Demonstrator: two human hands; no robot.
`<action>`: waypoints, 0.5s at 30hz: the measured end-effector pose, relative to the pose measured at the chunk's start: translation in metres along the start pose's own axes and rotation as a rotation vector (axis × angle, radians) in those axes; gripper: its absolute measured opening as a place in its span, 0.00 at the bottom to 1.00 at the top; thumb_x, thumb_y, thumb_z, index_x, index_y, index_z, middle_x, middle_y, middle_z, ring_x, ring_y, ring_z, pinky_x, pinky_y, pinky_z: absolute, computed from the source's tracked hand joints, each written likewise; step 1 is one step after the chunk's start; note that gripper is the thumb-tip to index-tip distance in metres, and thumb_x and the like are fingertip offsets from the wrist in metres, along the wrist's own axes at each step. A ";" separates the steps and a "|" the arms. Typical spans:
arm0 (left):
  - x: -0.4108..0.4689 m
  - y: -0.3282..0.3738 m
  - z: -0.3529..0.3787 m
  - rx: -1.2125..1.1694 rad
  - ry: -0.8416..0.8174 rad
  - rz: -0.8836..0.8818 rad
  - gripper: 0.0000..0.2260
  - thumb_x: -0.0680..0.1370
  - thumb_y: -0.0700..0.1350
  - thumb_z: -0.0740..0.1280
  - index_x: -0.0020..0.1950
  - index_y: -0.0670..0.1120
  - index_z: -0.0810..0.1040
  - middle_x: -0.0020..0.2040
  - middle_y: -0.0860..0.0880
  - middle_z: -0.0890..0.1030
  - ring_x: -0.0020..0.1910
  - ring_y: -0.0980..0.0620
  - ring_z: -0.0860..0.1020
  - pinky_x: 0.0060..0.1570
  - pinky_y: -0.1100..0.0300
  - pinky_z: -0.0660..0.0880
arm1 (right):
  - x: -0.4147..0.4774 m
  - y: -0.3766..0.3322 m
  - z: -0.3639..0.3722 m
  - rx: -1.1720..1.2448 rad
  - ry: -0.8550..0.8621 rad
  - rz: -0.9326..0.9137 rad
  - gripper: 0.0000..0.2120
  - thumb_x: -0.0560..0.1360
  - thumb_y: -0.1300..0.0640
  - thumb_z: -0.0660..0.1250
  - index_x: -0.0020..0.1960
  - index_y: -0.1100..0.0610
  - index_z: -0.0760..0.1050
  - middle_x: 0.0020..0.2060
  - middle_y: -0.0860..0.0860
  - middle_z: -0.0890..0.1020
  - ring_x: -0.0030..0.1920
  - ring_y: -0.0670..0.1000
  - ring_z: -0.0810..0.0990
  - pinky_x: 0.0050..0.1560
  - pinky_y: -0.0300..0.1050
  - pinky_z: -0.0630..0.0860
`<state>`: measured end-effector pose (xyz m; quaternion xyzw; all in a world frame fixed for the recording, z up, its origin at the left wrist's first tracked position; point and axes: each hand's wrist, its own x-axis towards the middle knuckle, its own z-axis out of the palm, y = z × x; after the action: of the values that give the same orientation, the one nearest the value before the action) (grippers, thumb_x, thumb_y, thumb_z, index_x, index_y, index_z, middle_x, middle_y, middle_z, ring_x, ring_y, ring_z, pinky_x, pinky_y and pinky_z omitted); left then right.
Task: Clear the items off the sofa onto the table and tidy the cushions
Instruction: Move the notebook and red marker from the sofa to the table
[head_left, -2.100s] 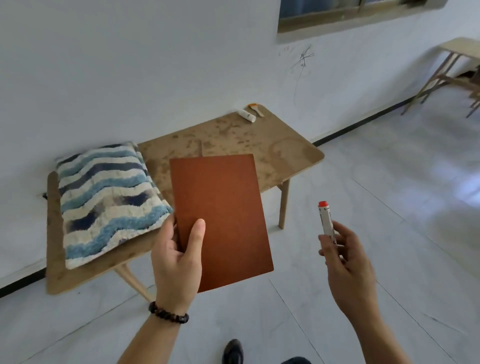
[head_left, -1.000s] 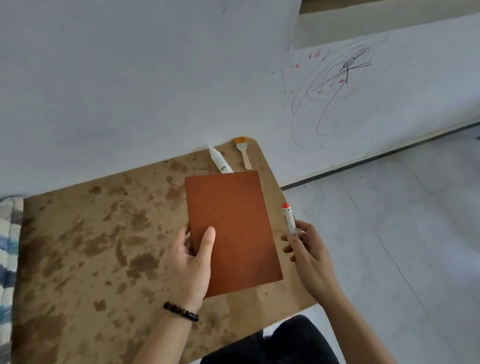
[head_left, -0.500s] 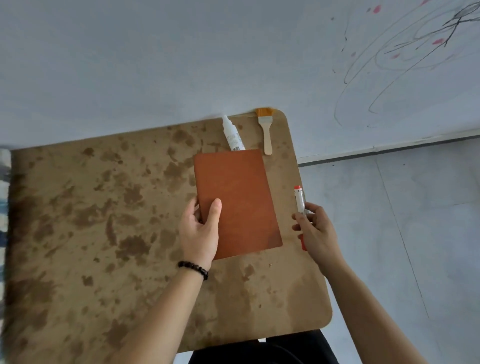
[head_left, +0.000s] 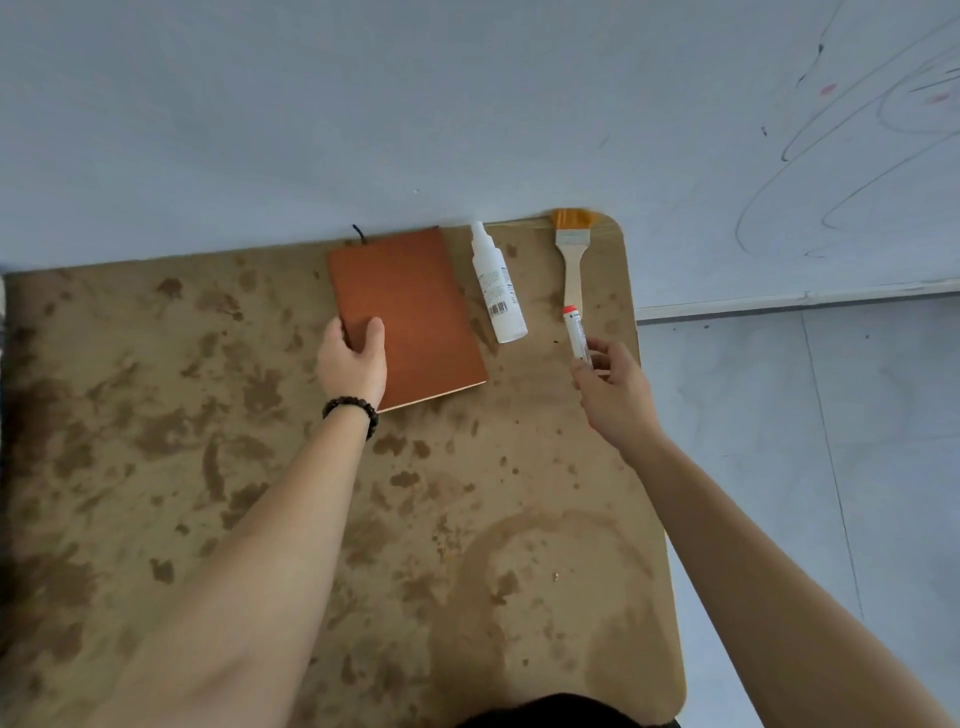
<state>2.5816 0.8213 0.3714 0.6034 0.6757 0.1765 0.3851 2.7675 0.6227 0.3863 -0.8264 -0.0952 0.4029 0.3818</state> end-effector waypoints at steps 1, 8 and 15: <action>0.004 0.000 0.005 0.056 -0.032 0.007 0.18 0.78 0.54 0.64 0.61 0.43 0.76 0.56 0.47 0.81 0.56 0.47 0.78 0.57 0.56 0.73 | 0.005 -0.003 0.000 0.001 0.011 0.000 0.15 0.78 0.48 0.63 0.64 0.46 0.72 0.48 0.45 0.80 0.43 0.48 0.80 0.48 0.57 0.82; 0.019 0.006 0.034 0.251 -0.188 0.105 0.29 0.78 0.58 0.62 0.72 0.40 0.65 0.67 0.39 0.69 0.64 0.41 0.72 0.63 0.51 0.71 | 0.050 -0.042 0.004 -0.061 0.113 -0.087 0.17 0.80 0.47 0.65 0.67 0.49 0.73 0.47 0.45 0.79 0.39 0.40 0.77 0.30 0.31 0.69; -0.003 0.012 0.036 0.472 -0.207 0.277 0.35 0.79 0.55 0.63 0.80 0.45 0.50 0.75 0.38 0.56 0.73 0.36 0.56 0.70 0.43 0.57 | 0.080 -0.053 0.017 -0.350 0.087 -0.200 0.23 0.80 0.44 0.63 0.72 0.49 0.70 0.58 0.49 0.73 0.51 0.48 0.77 0.52 0.45 0.75</action>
<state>2.6160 0.8125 0.3580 0.7775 0.5664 0.0026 0.2732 2.8155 0.7058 0.3697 -0.8831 -0.2288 0.3043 0.2742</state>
